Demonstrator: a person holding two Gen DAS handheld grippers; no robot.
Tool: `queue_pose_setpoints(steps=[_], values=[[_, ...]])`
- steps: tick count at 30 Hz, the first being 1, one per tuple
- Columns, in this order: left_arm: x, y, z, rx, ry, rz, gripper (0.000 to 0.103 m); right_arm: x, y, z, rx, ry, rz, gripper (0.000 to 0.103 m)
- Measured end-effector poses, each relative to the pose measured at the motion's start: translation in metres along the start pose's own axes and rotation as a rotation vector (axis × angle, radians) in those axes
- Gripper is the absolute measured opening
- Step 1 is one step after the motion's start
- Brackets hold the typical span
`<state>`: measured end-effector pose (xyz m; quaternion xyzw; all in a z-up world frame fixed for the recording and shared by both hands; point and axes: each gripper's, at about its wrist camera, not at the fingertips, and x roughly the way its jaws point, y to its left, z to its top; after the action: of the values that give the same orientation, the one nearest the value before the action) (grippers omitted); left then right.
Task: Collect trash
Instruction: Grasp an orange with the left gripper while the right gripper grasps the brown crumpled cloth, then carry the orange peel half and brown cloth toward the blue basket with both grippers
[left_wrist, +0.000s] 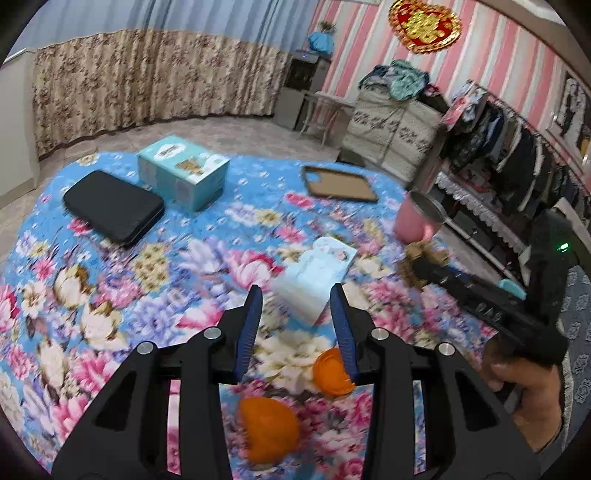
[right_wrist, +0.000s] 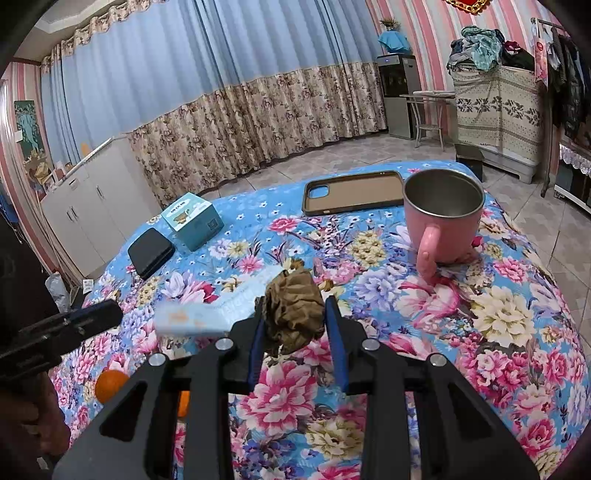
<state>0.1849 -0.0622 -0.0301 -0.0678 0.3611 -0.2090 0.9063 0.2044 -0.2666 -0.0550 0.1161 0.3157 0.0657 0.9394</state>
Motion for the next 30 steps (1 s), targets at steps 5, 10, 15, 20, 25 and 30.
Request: queue_pose_setpoints(steps=[5, 10, 15, 20, 25, 30], values=[[-0.022, 0.011, -0.018, -0.023, 0.014, 0.066, 0.044, -0.001, -0.007, 0.000, 0.015, 0.006, 0.000, 0.030], [-0.034, 0.001, -0.043, 0.000, 0.033, 0.084, 0.058, -0.014, -0.007, -0.001, 0.006, -0.021, 0.010, 0.030], [-0.032, -0.020, -0.064, 0.030, 0.054, 0.078, 0.065, -0.040, -0.004, -0.006, 0.009, -0.076, 0.010, 0.030], [-0.017, -0.026, -0.069, 0.029, 0.092, 0.081, 0.068, -0.064, 0.001, -0.015, 0.007, -0.107, 0.006, 0.030], [-0.008, -0.034, -0.074, 0.056, 0.124, 0.097, 0.069, -0.087, 0.010, -0.017, -0.015, -0.124, 0.005, 0.030], [0.007, -0.034, -0.077, 0.071, 0.163, 0.128, 0.056, -0.094, 0.012, -0.022, -0.027, -0.118, 0.010, 0.030]])
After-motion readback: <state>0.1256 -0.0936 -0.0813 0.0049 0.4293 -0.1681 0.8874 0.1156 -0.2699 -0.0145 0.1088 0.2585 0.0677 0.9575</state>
